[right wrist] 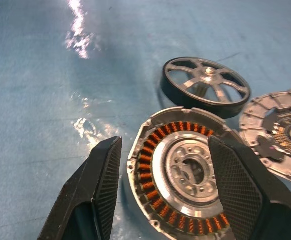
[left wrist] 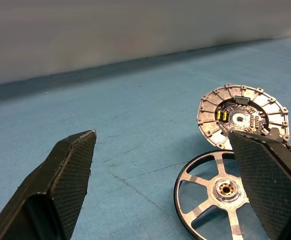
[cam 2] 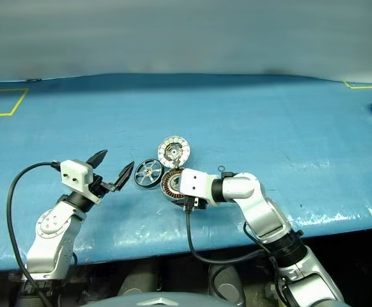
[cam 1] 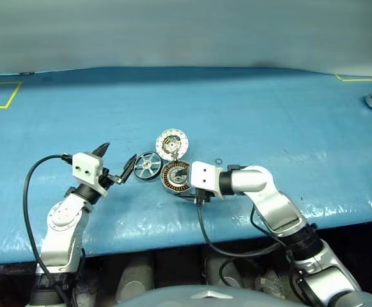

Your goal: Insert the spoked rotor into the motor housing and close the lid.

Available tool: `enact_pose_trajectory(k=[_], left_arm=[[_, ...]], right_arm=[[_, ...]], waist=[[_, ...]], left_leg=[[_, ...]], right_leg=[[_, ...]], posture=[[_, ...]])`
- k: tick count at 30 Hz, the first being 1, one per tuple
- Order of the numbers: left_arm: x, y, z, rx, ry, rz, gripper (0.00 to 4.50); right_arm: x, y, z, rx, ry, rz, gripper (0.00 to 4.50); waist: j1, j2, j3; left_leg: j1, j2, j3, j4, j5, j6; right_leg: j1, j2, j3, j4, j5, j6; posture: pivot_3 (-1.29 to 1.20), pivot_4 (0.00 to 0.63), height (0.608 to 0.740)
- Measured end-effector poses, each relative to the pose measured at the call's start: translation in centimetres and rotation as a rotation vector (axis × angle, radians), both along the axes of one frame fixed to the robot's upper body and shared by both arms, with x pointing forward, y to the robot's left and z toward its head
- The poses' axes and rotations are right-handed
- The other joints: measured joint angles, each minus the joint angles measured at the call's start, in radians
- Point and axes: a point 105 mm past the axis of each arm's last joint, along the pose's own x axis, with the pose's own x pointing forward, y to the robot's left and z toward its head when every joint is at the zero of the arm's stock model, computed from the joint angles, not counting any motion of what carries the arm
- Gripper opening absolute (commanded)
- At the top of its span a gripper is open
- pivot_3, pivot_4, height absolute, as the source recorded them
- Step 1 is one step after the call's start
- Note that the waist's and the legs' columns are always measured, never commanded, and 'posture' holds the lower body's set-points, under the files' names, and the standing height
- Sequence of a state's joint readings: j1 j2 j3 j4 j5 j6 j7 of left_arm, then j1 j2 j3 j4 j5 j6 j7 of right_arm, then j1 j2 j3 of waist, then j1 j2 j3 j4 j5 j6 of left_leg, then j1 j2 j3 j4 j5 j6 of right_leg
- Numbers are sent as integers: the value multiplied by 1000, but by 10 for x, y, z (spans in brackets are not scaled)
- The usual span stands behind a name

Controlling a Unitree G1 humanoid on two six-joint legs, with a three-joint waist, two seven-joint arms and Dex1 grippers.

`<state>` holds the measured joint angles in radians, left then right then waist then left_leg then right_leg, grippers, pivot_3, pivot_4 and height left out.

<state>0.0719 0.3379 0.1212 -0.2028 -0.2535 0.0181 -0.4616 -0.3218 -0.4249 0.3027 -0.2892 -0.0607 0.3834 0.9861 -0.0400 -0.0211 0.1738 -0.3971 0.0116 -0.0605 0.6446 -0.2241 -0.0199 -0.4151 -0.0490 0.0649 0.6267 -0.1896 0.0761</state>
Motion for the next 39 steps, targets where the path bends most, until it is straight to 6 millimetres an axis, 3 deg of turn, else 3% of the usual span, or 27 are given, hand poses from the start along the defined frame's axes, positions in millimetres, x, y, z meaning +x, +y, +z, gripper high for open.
enact_pose_trajectory(k=[5,8,10,13,26,29,34,39], left_arm=[[-1,-3,0,-1,3,-32,4500],[-2,-4,1,-9,4,-54,4500],[-3,-4,1,-10,5,-60,4500],[0,-7,4,-12,-5,-76,4500],[1,-9,4,-16,-4,-82,4500],[-1,-9,1,-17,4,-78,4500],[-1,-8,-1,-21,18,-72,4500],[0,-8,-2,-20,25,-74,4500]], right_arm=[[40,-50,17,131,-77,-370,2885],[52,-87,-8,132,-13,-580,2885],[48,-97,-38,141,94,-651,2885],[44,-94,-60,168,173,-676,2885],[59,-92,-64,244,205,-721,2885],[60,-94,-66,243,223,-735,2348],[58,-102,-66,202,238,-739,772],[56,-101,-66,201,239,-743,739]], waist=[[3,0,0],[4,0,0],[4,0,0],[-4,1,1],[-5,1,1],[-4,1,0],[3,-1,-1],[3,-2,-1]], left_leg=[[-1,0,0,0,0,0],[-1,0,0,-1,0,0],[-1,0,0,-2,0,0],[-1,0,2,-2,0,0],[0,0,1,1,0,0],[0,0,1,1,0,0],[1,0,1,1,0,0],[1,0,1,1,0,0]], right_leg=[[0,0,0,0,0,0],[-1,0,0,0,0,0],[-1,0,0,-1,0,-1],[-2,0,1,0,0,0],[0,0,1,0,0,0],[1,0,1,0,0,0],[2,0,1,0,0,0],[2,0,1,0,0,0]], posture=[[0,150,740],[0,150,740],[0,150,740],[0,150,740],[0,150,740],[0,150,740],[0,150,740],[0,150,740]])
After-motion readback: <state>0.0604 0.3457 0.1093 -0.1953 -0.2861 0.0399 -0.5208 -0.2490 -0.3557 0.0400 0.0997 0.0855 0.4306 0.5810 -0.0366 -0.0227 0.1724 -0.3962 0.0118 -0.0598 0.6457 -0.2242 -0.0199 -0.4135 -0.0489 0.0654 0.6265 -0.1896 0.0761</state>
